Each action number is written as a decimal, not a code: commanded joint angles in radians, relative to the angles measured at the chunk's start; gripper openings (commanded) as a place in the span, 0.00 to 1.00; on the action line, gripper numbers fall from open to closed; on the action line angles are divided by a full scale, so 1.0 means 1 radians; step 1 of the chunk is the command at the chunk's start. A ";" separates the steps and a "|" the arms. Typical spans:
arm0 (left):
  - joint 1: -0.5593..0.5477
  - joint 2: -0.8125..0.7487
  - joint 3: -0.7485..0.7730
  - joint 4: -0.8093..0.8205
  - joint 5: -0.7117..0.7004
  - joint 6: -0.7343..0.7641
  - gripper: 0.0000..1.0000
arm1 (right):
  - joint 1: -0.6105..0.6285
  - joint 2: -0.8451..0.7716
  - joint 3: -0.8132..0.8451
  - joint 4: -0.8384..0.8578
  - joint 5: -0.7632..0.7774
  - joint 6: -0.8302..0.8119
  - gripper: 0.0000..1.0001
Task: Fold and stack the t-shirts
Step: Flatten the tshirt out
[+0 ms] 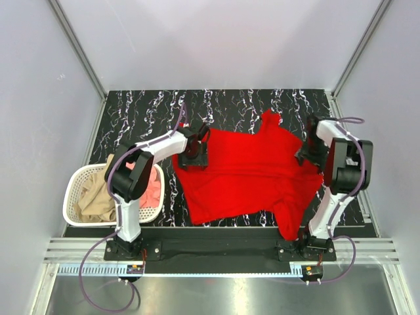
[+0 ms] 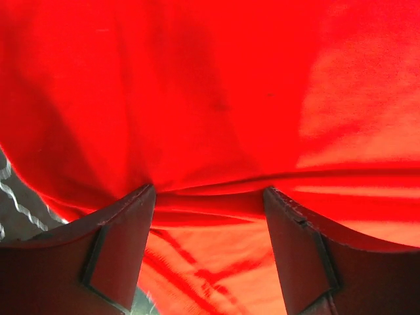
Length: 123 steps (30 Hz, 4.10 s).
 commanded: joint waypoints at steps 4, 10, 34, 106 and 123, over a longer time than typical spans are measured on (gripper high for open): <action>-0.021 -0.218 -0.107 -0.001 0.010 0.054 0.69 | -0.008 -0.210 0.014 0.110 -0.118 -0.065 0.83; -0.021 -0.277 0.003 0.022 0.007 0.114 0.69 | -0.008 -0.011 0.342 0.278 -0.183 -0.100 0.74; 0.111 -0.275 0.113 0.067 -0.038 0.111 0.66 | 0.026 0.534 0.806 0.363 -0.418 -0.079 0.47; 0.355 0.332 0.479 0.324 0.053 0.160 0.56 | 0.032 0.434 1.003 0.154 -0.367 -0.099 0.42; 0.338 0.365 0.486 0.309 0.094 0.143 0.42 | 0.032 0.534 1.002 0.110 -0.260 -0.175 0.66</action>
